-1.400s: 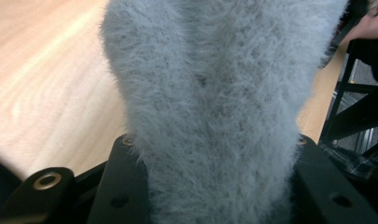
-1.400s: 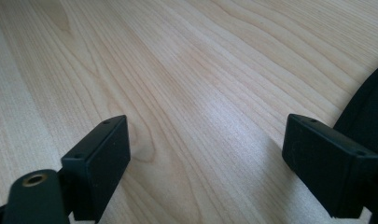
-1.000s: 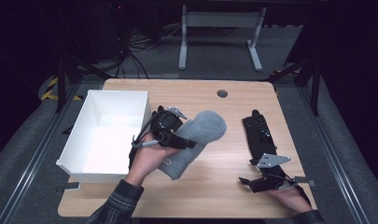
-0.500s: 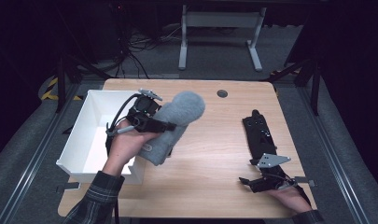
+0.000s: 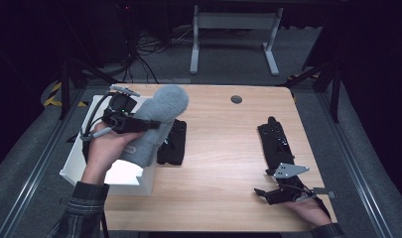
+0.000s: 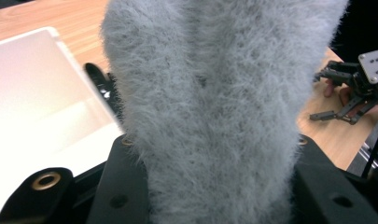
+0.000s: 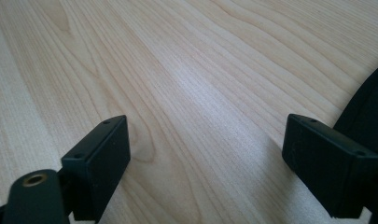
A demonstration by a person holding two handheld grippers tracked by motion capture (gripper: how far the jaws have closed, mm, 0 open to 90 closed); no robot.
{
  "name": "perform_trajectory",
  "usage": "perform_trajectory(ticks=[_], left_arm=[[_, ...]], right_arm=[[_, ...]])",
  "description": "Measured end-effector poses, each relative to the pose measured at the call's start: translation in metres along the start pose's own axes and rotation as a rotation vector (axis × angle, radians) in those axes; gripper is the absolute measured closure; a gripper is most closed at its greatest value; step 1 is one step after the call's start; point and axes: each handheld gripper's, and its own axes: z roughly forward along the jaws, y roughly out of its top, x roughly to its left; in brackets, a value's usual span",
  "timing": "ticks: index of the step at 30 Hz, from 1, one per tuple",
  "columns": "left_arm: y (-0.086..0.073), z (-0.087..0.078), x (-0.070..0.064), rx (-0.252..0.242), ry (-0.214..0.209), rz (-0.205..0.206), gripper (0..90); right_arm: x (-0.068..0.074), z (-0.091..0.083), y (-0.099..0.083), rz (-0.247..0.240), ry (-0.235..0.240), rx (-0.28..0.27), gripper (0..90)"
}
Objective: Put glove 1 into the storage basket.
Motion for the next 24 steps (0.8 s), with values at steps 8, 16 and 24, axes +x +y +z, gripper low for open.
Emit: perform_trajectory(ticks=[8, 16, 24], left_arm=[[-0.017, -0.02, 0.027, -0.024, 0.053, -0.075, 62.0], [-0.036, -0.029, 0.052, -0.018, 0.109, -0.151, 62.0], [-0.058, -0.015, 0.077, 0.025, 0.15, -0.229, 62.0]], right_arm=[[0.0, 0.0, 0.0, 0.001, -0.001, 0.001, 15.8], [0.0, 0.0, 0.0, 0.001, -0.003, -0.001, 15.9], [0.0, 0.0, 0.0, 0.002, -0.004, -0.001, 15.9]])
